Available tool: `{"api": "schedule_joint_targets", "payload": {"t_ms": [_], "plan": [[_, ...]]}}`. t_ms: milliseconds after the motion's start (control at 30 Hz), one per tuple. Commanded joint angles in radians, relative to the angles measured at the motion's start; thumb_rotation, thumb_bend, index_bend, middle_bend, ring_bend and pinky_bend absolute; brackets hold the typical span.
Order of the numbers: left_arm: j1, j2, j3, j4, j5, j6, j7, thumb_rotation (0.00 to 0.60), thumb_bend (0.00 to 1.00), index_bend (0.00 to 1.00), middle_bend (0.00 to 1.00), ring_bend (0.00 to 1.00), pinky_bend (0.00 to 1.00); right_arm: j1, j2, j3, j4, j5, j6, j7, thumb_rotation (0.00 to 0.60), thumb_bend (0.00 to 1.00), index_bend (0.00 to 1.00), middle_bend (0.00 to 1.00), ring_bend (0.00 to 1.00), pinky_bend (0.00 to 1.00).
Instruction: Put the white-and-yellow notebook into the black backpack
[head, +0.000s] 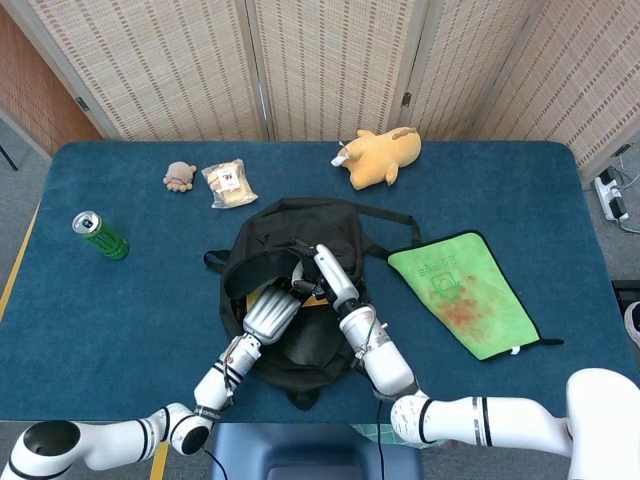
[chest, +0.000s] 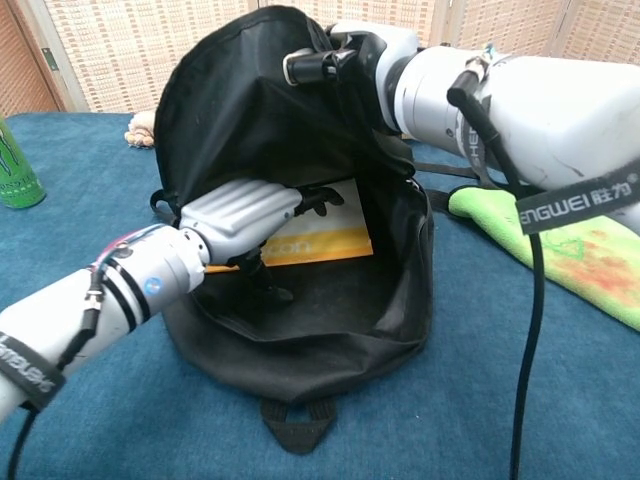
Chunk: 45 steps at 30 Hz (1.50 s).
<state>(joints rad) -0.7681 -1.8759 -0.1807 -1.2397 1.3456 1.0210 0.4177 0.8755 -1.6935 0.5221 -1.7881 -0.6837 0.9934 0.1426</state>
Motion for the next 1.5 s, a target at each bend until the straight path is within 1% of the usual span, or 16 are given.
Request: {"api": "schedule_joint_targets", "payload": {"t_ms": [33, 133, 267, 367, 467, 567, 733, 767, 800, 833, 933, 1133, 1233, 1333, 1400, 1500], "plan": [[0.053, 0.107, 0.022, -0.154, -0.019, 0.022, 0.034, 0.599, 0.02, 0.21, 0.26, 0.28, 0.3, 0.003, -0.002, 0.002, 0.016, 0.002, -0.002, 0.002, 0.6, 1.0, 0.57, 0.25, 0.19, 0.19], [0.09, 0.152, 0.047, -0.21, 0.037, 0.092, -0.021, 0.6, 0.02, 0.27, 0.33, 0.35, 0.35, 0.001, 0.002, 0.001, 0.032, -0.003, -0.016, 0.009, 0.6, 1.0, 0.57, 0.24, 0.18, 0.19], [0.143, 0.2, 0.083, -0.235, 0.117, 0.191, -0.127, 0.6, 0.03, 0.37, 0.46, 0.46, 0.5, -0.005, 0.012, -0.011, 0.058, -0.023, -0.049, 0.025, 0.6, 0.99, 0.53, 0.21, 0.15, 0.18], [0.179, 0.26, 0.107, -0.272, 0.134, 0.226, -0.159, 0.6, 0.03, 0.42, 0.5, 0.48, 0.52, -0.015, 0.029, -0.024, 0.066, -0.044, -0.094, 0.05, 0.6, 0.98, 0.47, 0.17, 0.12, 0.15], [0.213, 0.332, 0.125, -0.325, 0.121, 0.239, -0.166, 0.6, 0.03, 0.44, 0.52, 0.5, 0.52, -0.029, 0.054, -0.047, 0.072, -0.102, -0.142, 0.074, 0.6, 0.89, 0.4, 0.12, 0.09, 0.15], [0.241, 0.406, 0.137, -0.388, 0.096, 0.242, -0.15, 0.6, 0.03, 0.45, 0.52, 0.5, 0.52, -0.05, 0.076, -0.088, 0.071, -0.197, -0.161, 0.083, 0.6, 0.73, 0.34, 0.09, 0.07, 0.13], [0.289, 0.51, 0.148, -0.48, 0.066, 0.27, -0.128, 0.6, 0.03, 0.46, 0.52, 0.5, 0.52, -0.089, 0.139, -0.149, 0.039, -0.337, -0.2, 0.116, 0.6, 0.41, 0.07, 0.01, 0.0, 0.02], [0.298, 0.524, 0.148, -0.491, 0.062, 0.278, -0.127, 0.6, 0.03, 0.46, 0.52, 0.5, 0.52, -0.097, 0.154, -0.159, 0.029, -0.362, -0.201, 0.119, 0.6, 0.36, 0.04, 0.01, 0.0, 0.01], [0.309, 0.541, 0.149, -0.503, 0.061, 0.29, -0.126, 0.6, 0.03, 0.46, 0.52, 0.5, 0.52, -0.107, 0.178, -0.172, 0.014, -0.396, -0.207, 0.124, 0.592, 0.25, 0.0, 0.0, 0.0, 0.0], [0.318, 0.551, 0.149, -0.509, 0.061, 0.301, -0.128, 0.6, 0.03, 0.46, 0.52, 0.5, 0.52, -0.114, 0.197, -0.18, 0.002, -0.419, -0.209, 0.129, 0.575, 0.17, 0.0, 0.0, 0.0, 0.0], [0.341, 0.573, 0.144, -0.511, 0.062, 0.33, -0.141, 0.6, 0.03, 0.46, 0.52, 0.5, 0.52, -0.148, 0.255, -0.199, -0.04, -0.493, -0.188, 0.151, 0.529, 0.07, 0.0, 0.0, 0.0, 0.0], [0.372, 0.608, 0.122, -0.492, 0.013, 0.34, -0.174, 0.6, 0.03, 0.45, 0.52, 0.5, 0.5, -0.231, 0.394, -0.244, -0.106, -0.606, -0.119, 0.179, 0.539, 0.07, 0.0, 0.0, 0.0, 0.0], [0.388, 0.616, 0.112, -0.478, -0.006, 0.351, -0.181, 0.6, 0.03, 0.45, 0.52, 0.5, 0.49, -0.281, 0.457, -0.278, -0.112, -0.625, -0.059, 0.128, 0.594, 0.18, 0.01, 0.03, 0.01, 0.02], [0.405, 0.618, 0.105, -0.461, -0.024, 0.365, -0.174, 0.6, 0.06, 0.46, 0.52, 0.5, 0.49, -0.343, 0.499, -0.319, -0.102, -0.636, 0.031, 0.032, 0.6, 0.36, 0.2, 0.17, 0.11, 0.17], [0.418, 0.615, 0.099, -0.444, -0.036, 0.382, -0.163, 0.6, 0.08, 0.46, 0.52, 0.5, 0.48, -0.386, 0.525, -0.351, -0.093, -0.643, 0.086, -0.025, 0.6, 0.4, 0.26, 0.2, 0.15, 0.23], [0.434, 0.606, 0.092, -0.414, -0.045, 0.403, -0.153, 0.6, 0.09, 0.46, 0.52, 0.5, 0.46, -0.44, 0.553, -0.388, -0.068, -0.668, 0.157, -0.085, 0.6, 0.4, 0.26, 0.2, 0.15, 0.24]]}}
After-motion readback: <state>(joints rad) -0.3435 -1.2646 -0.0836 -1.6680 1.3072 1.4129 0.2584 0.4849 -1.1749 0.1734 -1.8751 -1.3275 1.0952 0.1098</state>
